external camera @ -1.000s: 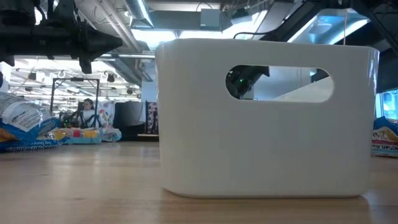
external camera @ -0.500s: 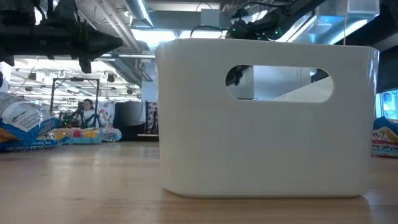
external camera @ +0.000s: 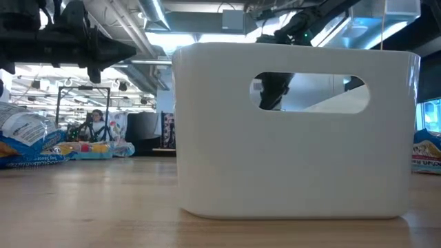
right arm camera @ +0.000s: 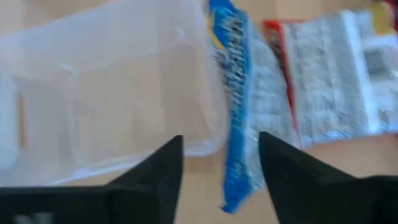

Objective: Sort Maruchan noodles
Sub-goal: Put the blue noodle pack into the transparent bin

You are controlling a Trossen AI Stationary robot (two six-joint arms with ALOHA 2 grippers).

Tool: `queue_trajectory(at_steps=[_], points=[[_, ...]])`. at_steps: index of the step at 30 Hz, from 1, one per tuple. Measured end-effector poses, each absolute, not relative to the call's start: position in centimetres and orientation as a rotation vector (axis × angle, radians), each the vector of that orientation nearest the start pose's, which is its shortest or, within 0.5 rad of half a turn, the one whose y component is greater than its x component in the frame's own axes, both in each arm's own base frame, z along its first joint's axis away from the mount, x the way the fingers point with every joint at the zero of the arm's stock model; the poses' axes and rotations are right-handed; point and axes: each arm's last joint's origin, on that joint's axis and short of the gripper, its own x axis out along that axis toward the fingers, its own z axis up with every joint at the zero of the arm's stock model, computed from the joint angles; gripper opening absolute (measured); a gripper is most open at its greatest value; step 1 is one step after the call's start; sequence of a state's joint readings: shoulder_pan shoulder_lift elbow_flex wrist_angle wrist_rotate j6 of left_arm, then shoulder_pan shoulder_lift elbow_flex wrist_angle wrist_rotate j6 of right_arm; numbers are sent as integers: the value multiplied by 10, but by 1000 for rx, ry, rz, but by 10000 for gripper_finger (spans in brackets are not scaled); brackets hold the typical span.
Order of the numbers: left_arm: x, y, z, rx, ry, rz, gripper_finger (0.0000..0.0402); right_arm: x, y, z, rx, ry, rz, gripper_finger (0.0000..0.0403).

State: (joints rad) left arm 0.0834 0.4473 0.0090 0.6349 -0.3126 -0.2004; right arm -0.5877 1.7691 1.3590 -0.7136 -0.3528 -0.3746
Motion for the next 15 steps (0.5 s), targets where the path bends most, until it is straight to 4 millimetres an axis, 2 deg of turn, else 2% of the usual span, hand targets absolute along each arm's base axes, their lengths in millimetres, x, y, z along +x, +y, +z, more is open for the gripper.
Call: queue_trajectory(at_steps=[4, 7, 12, 15], points=[[122, 19, 186, -219, -233, 374, 9, 306, -193, 234, 159, 1024, -21, 252], [122, 19, 186, -219, -230, 374, 9, 313, -191, 229, 119, 1017, -24, 273], [122, 19, 185, -217, -214, 385, 9, 330, -194, 222, 85, 963, -106, 270], [122, 19, 184, -218, -214, 386, 9, 332, -196, 215, 83, 980, -121, 258]])
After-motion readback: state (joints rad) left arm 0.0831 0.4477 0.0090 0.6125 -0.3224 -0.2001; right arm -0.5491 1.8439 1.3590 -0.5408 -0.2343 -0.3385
